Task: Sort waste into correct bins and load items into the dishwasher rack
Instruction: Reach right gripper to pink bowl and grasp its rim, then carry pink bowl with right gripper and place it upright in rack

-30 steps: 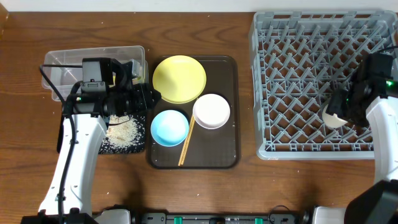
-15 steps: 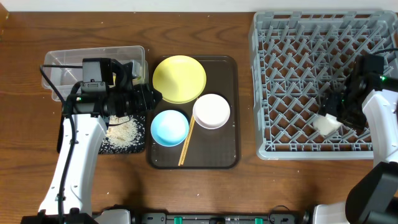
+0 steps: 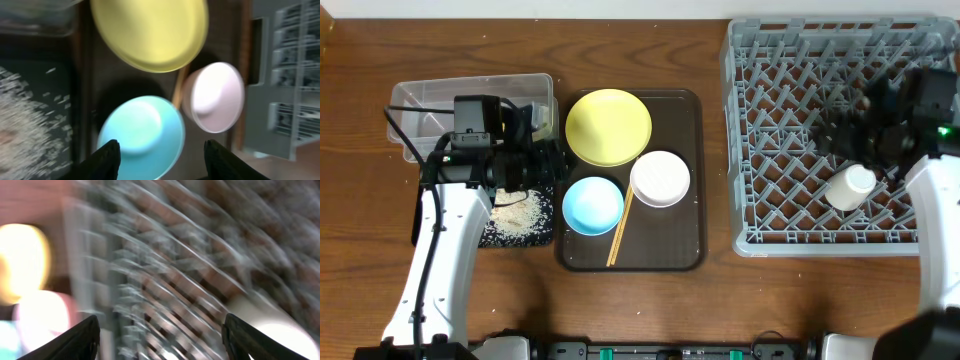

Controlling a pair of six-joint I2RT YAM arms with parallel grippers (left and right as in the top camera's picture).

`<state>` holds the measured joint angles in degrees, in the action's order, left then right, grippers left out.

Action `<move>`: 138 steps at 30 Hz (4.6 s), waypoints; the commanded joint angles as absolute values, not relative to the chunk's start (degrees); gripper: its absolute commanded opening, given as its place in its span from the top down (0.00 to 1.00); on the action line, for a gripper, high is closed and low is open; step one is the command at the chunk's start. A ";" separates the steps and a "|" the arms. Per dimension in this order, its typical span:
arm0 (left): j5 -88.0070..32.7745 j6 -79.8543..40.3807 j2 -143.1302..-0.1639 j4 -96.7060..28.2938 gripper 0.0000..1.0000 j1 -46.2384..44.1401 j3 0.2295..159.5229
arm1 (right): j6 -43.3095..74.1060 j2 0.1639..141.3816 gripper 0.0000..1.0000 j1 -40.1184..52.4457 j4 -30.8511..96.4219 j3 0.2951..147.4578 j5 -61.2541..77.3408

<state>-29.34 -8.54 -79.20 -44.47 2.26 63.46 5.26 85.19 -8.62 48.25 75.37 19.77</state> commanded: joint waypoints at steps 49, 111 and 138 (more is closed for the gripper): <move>-13.23 -10.81 -79.09 -49.50 0.37 2.44 63.99 | 6.81 111.15 0.94 28.21 37.56 75.64 7.79; -13.43 -10.81 -79.09 -49.69 0.36 2.44 63.99 | -28.10 111.98 0.99 11.11 -12.86 82.17 -40.10; -13.43 -10.79 -79.09 -49.69 0.36 2.46 63.99 | -13.98 113.08 0.99 17.26 5.76 82.15 -44.31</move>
<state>-13.54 -10.50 -79.20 -49.50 2.26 63.46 -21.23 116.07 15.92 4.21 82.30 -44.18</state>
